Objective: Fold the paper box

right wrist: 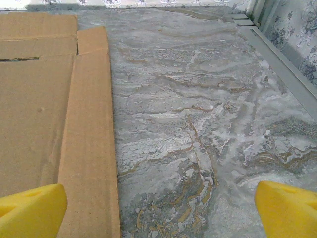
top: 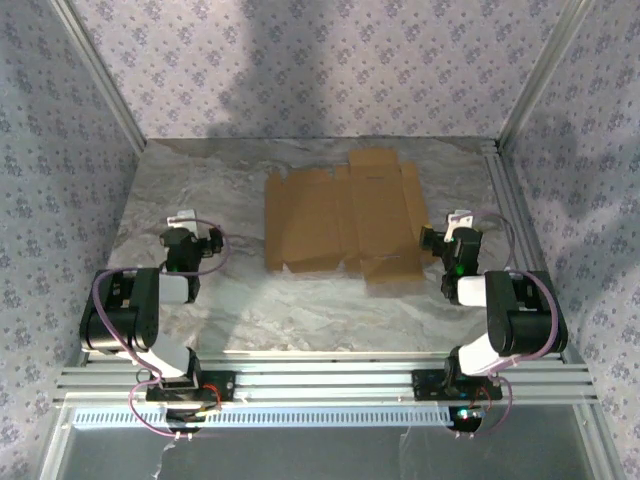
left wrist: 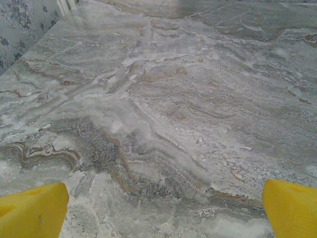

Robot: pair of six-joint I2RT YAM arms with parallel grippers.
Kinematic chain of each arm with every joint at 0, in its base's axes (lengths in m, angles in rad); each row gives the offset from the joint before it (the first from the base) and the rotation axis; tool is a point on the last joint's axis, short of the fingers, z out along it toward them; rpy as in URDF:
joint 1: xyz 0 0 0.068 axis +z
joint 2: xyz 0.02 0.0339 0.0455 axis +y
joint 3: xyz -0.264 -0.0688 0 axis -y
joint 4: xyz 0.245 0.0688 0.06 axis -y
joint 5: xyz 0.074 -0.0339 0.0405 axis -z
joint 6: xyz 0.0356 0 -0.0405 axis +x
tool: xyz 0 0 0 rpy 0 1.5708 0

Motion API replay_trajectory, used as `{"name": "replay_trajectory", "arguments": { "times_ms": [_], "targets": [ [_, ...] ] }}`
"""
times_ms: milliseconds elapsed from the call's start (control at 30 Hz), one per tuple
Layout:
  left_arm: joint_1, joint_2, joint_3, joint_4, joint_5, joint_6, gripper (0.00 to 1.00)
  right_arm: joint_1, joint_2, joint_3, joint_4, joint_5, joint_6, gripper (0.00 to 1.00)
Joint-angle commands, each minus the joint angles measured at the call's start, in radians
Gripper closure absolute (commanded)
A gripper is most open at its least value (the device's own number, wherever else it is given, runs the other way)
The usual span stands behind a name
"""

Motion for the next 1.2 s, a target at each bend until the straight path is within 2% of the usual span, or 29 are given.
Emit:
{"name": "replay_trajectory", "arguments": {
  "times_ms": [0, 233, 333, 967, 1033, 1100, 1167],
  "targets": [
    [-0.003, -0.001, 0.022, 0.002, 0.019, 0.015, 0.0, -0.005, 0.012, 0.021, -0.016, -0.006, -0.018, 0.01],
    [-0.002, 0.0, 0.022, 0.002, 0.018, 0.014, 0.0, -0.005, 0.008, 0.018, -0.01, -0.007, -0.02, 0.01],
    [-0.002, 0.0, 0.022, 0.001, 0.018, 0.015, 0.0, 0.012, -0.037, 0.003, -0.018, 0.088, -0.003, 0.01],
    [-0.002, -0.001, 0.022, 0.002, 0.018, 0.015, 0.0, 0.014, -0.018, 0.016, -0.022, 0.089, -0.006, 0.01],
    [-0.002, -0.001, 0.022, 0.003, 0.018, 0.015, 0.0, 0.017, -0.051, -0.016, 0.004, 0.108, -0.003, 0.01],
    [-0.008, -0.021, 0.006, 0.025, 0.019, 0.022, 0.0, 0.03, -0.123, -0.044, -0.002, 0.179, 0.006, 0.01],
    [-0.038, -0.13, -0.008, -0.05, -0.04, 0.034, 0.0, 0.058, -0.191, -0.059, -0.031, 0.237, -0.003, 0.01]
  ]
}}
